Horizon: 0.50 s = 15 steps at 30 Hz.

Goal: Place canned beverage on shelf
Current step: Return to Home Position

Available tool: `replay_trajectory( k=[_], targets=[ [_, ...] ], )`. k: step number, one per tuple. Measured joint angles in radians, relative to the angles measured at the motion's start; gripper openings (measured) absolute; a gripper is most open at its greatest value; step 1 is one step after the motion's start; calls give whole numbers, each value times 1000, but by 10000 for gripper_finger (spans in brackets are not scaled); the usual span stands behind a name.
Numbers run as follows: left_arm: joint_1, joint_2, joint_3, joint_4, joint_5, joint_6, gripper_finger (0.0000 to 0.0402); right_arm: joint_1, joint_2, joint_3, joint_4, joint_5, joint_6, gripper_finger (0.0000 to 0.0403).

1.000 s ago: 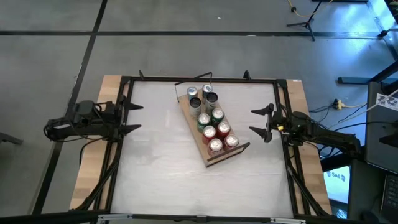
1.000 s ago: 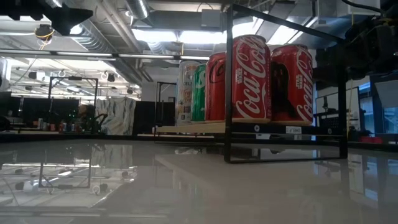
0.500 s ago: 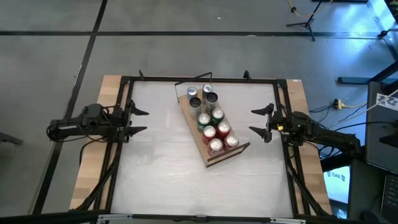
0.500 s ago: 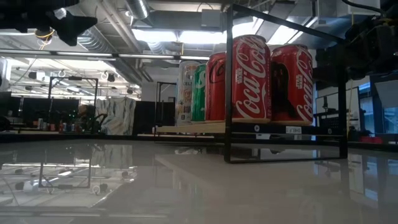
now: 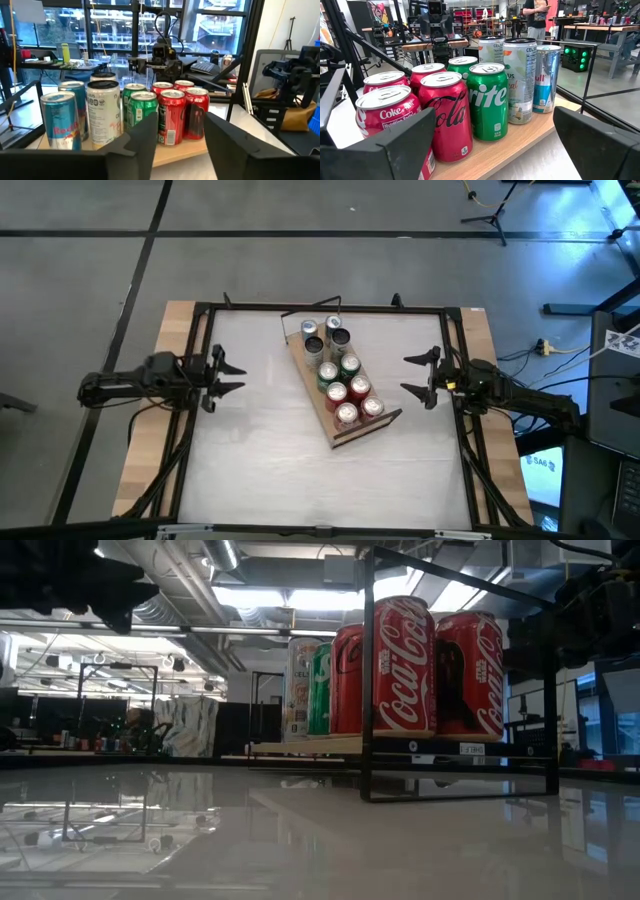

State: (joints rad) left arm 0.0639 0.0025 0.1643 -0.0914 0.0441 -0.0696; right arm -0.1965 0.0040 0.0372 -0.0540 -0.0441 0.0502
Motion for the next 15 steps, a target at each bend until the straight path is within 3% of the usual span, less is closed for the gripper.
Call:
replay_trajectory(
  k=[15],
  targets=[
    [0, 0, -157, 199, -8, -44, 68, 0, 0, 0, 0, 0, 0, 399]
  ],
)
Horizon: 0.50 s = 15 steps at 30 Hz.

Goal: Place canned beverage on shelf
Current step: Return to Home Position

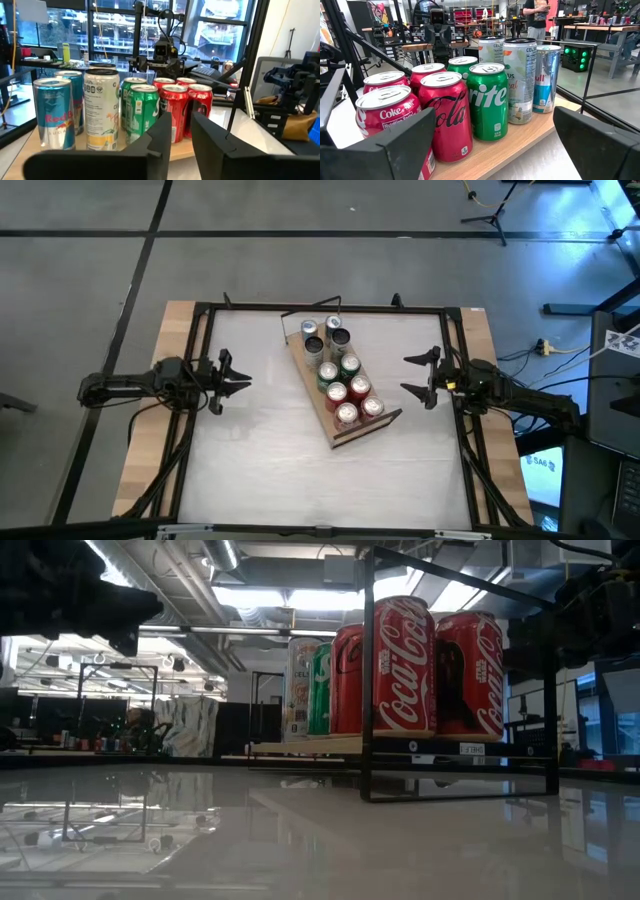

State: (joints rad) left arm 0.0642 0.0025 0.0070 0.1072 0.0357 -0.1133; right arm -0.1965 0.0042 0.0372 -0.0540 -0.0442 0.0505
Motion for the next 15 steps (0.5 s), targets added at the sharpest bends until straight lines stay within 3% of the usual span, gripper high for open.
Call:
replay_trajectory(
  k=[15],
  targets=[
    [-1, 7, 0, -87, 10, -82, 2, 0, 0, 0, 0, 0, 0, 399]
  ],
)
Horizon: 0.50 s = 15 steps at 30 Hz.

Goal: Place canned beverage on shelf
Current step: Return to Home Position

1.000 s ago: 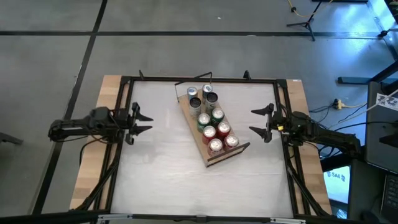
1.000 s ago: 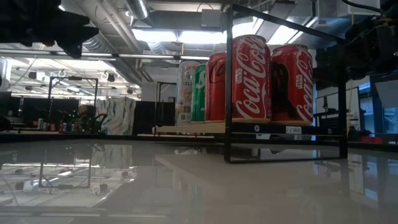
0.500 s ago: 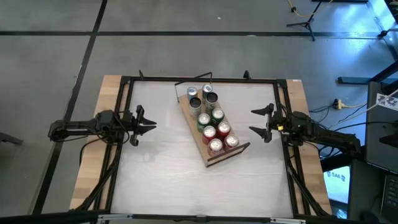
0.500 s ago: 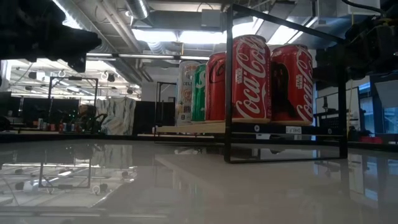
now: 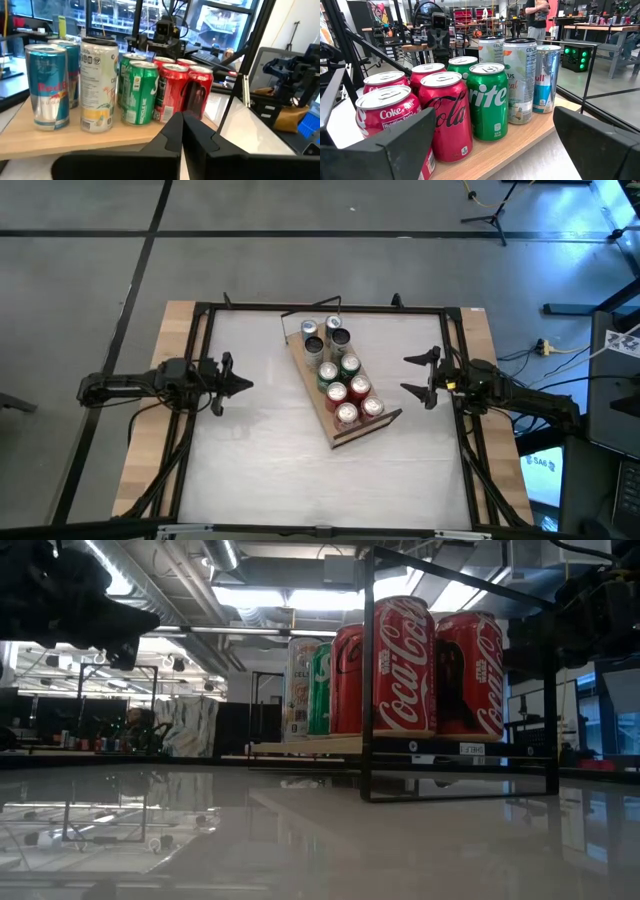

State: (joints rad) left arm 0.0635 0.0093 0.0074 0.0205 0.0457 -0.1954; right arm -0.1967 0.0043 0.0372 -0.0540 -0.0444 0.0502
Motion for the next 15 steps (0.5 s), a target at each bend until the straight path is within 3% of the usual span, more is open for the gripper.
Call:
replay_trajectory(
  k=[15],
  targets=[
    [0, 3, 0, -3, -10, 22, 6, 0, 0, 0, 0, 0, 0, 399]
  ],
)
